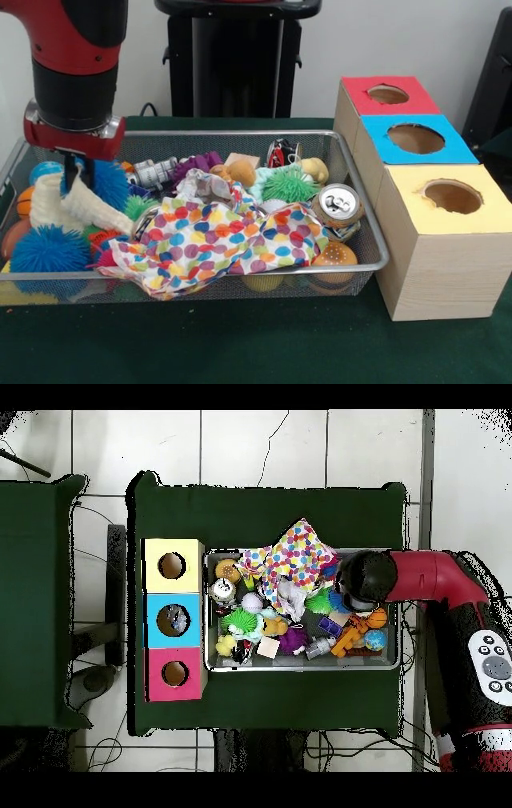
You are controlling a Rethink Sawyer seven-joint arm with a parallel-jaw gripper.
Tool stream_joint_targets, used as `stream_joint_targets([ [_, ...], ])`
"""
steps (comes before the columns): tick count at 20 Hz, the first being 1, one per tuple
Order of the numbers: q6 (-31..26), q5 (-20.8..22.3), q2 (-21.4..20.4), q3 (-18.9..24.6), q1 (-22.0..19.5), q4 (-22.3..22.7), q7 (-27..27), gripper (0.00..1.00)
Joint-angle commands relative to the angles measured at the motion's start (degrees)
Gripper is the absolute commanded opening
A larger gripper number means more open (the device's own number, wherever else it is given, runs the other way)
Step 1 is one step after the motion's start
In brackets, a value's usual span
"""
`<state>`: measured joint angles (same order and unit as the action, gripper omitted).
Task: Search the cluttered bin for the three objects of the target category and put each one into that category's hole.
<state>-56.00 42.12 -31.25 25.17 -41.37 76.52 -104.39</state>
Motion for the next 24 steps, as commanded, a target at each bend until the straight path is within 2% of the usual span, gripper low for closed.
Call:
stream_joint_targets([
  [1,0.89,1.66,0.67,2.86,-1.43,0.60,16.90,0.00],
  [3,-1.29,2.23,1.32,3.33,-1.56,-1.52,20.23,0.00],
  [6,-1.74,2.23,1.04,3.55,-1.86,-1.52,21.09,0.00],
  [18,-0.56,2.97,1.51,3.32,-2.01,-1.33,20.59,0.00],
  [24,-2.47,2.28,2.53,3.24,-1.28,-3.50,19.59,0.00],
])
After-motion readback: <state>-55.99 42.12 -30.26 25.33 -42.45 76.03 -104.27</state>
